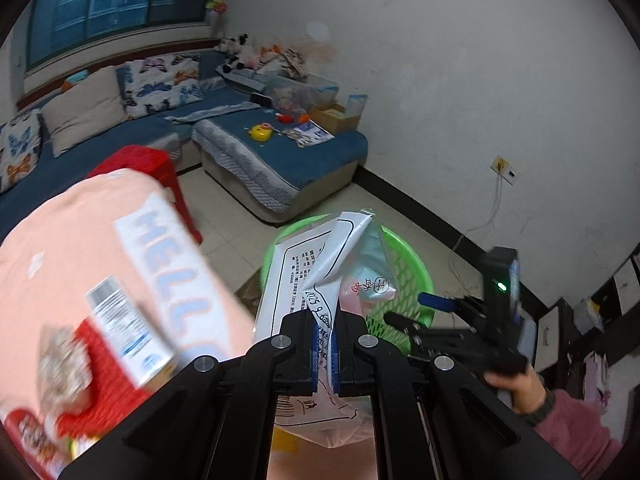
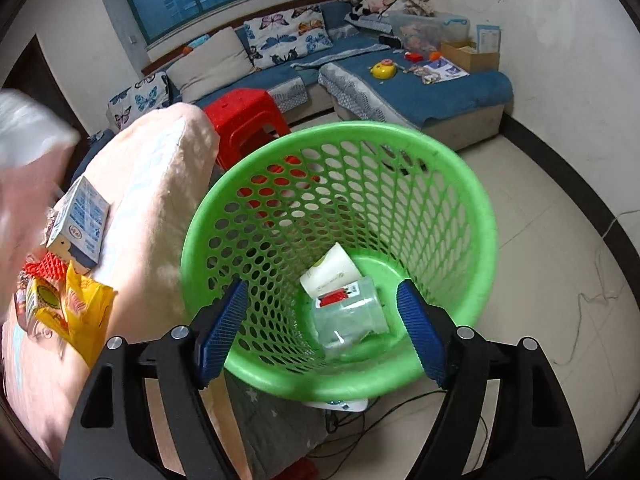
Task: Collect trash
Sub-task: 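Drop the dessert cup from the right tool while the left tool drops the plastic bag into the basket, then grasp the red plastic cup with the left tool while the right tool grasps the yellow snack wrapper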
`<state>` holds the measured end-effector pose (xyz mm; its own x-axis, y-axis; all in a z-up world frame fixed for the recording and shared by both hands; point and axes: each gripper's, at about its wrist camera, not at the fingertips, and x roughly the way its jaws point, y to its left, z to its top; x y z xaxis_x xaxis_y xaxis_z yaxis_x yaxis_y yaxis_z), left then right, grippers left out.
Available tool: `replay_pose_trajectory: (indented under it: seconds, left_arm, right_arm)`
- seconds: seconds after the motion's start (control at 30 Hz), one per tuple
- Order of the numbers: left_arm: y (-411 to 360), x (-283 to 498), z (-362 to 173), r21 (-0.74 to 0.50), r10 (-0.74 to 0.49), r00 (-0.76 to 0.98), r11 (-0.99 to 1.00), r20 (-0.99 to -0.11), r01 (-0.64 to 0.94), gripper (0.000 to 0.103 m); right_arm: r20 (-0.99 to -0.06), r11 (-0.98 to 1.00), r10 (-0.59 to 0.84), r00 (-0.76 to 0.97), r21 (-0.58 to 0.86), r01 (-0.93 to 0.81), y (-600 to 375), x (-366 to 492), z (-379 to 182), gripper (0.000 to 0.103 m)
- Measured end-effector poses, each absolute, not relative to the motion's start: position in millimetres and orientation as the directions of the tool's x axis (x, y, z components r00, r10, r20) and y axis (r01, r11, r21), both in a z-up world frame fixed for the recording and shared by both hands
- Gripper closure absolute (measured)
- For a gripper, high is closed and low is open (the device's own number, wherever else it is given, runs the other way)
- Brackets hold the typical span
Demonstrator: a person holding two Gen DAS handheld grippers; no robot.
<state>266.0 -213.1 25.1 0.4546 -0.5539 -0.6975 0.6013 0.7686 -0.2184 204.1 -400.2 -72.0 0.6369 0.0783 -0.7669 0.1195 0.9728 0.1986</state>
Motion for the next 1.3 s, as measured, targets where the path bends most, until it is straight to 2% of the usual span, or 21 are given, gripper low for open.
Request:
replay_pose_trajectory:
  seconds: [0.23,0.4,0.5,0.77,1.0,1.3]
  left_arm:
    - [-268.1,297.4,-3.0,-0.231,-0.549,0.388,0.750,-0.740,0.619,0.097]
    - [-291.7,310.3,-20.1,-0.253,-0.545,0.361,0.753,-0.757,0.608,0.091]
    - [-305.9,313.9,-30.3,-0.246,-0.532,0.351,0.757,-0.771,0.606,0.084]
    - [-317.0,317.8,-49.0,-0.247,-0.517,0.335,0.763,-0.788,0.597,0.051]
    - [-296.3,305.3,-38.8,-0.230,-0.511,0.376,0.778,-0.773,0.585,0.050]
    - [-221.9,281.7,-11.0,-0.213,-0.469,0.474,0.841,-0.745,0.497,0.048]
  right_arm:
    - [-0.747,0.976,0.041,0.664,0.174,0.135,-410.7,174.0,-64.5,0.024]
    - [-0.738,0.969,0.054,0.673,0.202,0.145,-418.9,162.3,-64.5,0.024]
    - [-0.736,0.966,0.054,0.675,0.209,0.150,-422.2,155.6,-66.9,0.024]
    - [-0.745,0.963,0.050,0.665,0.212,0.165,-427.2,148.1,-72.8,0.024]
    - [-0.737,0.968,0.066,0.673,0.211,0.136,-417.7,145.1,-65.0,0.024]
    - [-0.718,0.976,0.143,0.681,0.215,0.022,-372.1,152.6,-44.4,0.024]
